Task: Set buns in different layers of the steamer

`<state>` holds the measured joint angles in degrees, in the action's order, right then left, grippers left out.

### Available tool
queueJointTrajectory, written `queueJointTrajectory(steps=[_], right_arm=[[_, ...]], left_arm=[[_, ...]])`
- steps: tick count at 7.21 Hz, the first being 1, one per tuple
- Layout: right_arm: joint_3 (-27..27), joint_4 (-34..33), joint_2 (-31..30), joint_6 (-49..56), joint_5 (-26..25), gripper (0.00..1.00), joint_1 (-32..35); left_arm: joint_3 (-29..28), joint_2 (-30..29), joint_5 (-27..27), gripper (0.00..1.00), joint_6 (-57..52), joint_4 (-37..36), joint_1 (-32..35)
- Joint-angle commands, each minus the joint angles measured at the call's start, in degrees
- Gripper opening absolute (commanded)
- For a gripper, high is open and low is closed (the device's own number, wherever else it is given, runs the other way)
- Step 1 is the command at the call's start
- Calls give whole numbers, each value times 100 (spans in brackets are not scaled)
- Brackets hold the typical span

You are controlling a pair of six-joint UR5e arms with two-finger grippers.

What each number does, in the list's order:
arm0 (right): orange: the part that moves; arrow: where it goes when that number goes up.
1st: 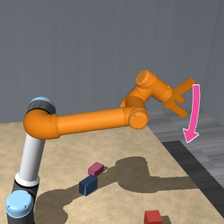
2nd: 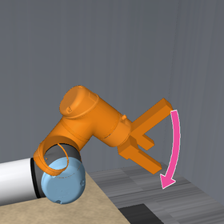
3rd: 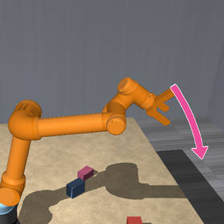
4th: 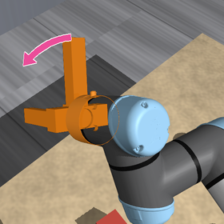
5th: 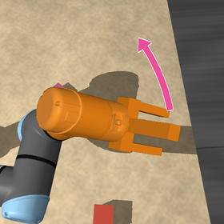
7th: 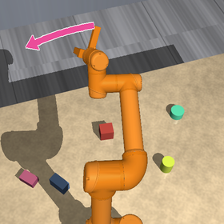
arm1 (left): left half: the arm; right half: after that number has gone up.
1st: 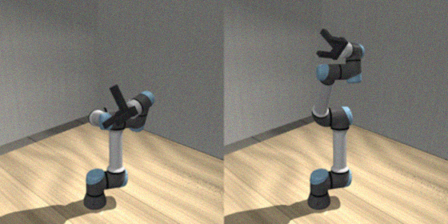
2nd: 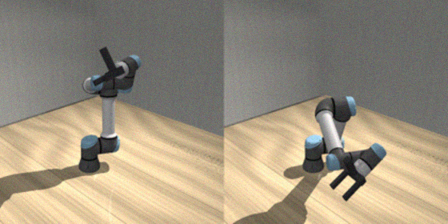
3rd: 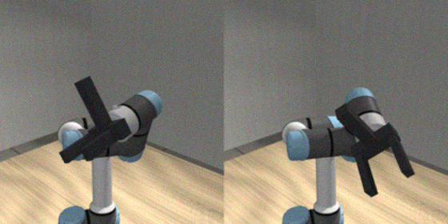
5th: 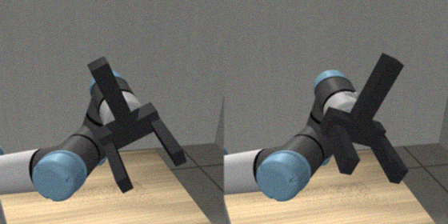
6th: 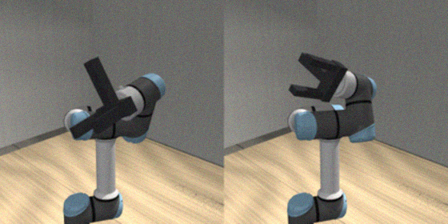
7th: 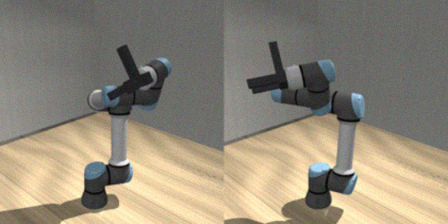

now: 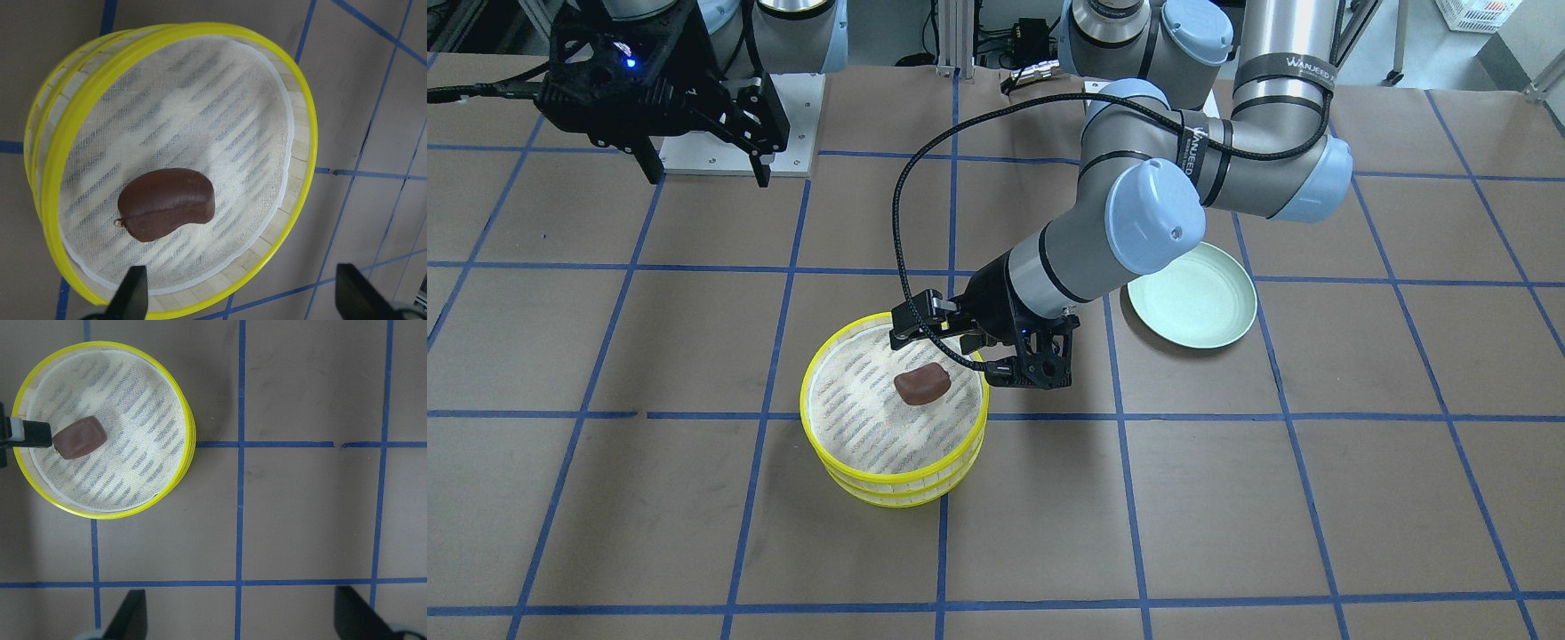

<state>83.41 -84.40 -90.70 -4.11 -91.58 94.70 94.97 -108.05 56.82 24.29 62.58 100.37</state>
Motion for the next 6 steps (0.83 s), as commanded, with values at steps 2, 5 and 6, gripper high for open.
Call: queueJointTrajectory(steps=[2,5,6], right_arm=[[0,-6,0,6,0,100,5],[9,11,0,6,0,100,14],[9,12,0,6,0,100,14]], left_arm=[[-66,519,1327,100,-125,387,-79],[-67,1099,3313,100,-1864,807,-280],[-75,1310,3527,100,-2006,1000,-368]])
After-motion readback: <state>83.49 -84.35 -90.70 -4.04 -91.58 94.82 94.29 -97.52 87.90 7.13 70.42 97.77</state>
